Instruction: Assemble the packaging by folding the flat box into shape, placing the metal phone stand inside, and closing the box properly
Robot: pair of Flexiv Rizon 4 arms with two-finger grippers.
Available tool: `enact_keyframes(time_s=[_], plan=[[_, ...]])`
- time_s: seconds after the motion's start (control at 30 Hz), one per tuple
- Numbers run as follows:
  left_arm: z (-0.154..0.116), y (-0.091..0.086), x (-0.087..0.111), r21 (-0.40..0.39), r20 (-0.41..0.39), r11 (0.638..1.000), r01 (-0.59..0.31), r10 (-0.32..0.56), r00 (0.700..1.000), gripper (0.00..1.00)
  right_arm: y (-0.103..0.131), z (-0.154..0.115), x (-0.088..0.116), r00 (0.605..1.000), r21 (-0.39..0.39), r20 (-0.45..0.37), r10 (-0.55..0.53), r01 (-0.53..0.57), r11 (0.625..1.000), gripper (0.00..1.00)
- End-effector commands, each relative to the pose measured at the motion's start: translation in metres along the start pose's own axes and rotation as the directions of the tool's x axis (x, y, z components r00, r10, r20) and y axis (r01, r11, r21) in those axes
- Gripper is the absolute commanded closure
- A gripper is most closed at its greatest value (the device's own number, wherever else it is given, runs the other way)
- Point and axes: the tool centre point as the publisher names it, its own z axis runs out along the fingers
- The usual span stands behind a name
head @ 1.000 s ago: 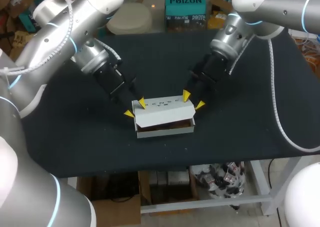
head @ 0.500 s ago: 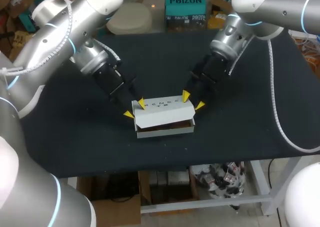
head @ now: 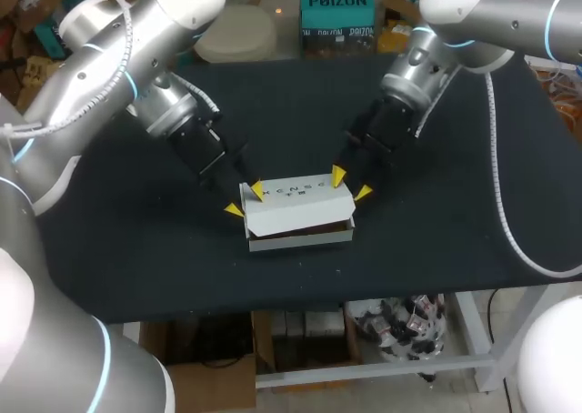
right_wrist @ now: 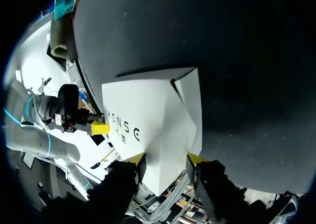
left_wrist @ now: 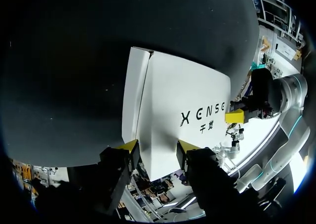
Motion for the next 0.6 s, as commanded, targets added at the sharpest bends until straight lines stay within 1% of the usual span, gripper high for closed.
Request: enact_keyframes(time_s=[0.03,0.37,0.6], plan=[[0.001,-0.002,0.001,-0.002,0.004,1.000,0.001,-0.001,1.000,0.51,0.005,-0.002,0.000,1.000,0.008,-0.003,-0.002,0.002,1.000,0.49],[-0.001,-0.001,0.004,0.001,0.010,1.000,0.003,-0.003,1.000,0.51,0.006,-0.004,0.008,1.000,-0.007,-0.008,-0.005,0.005,1.000,0.52],[-0.005,0.001,0.009,0.006,0.020,1.000,0.002,-0.002,1.000,0.51,0.005,-0.004,0.014,1.000,-0.013,0.002,-0.009,0.009,1.000,0.52]])
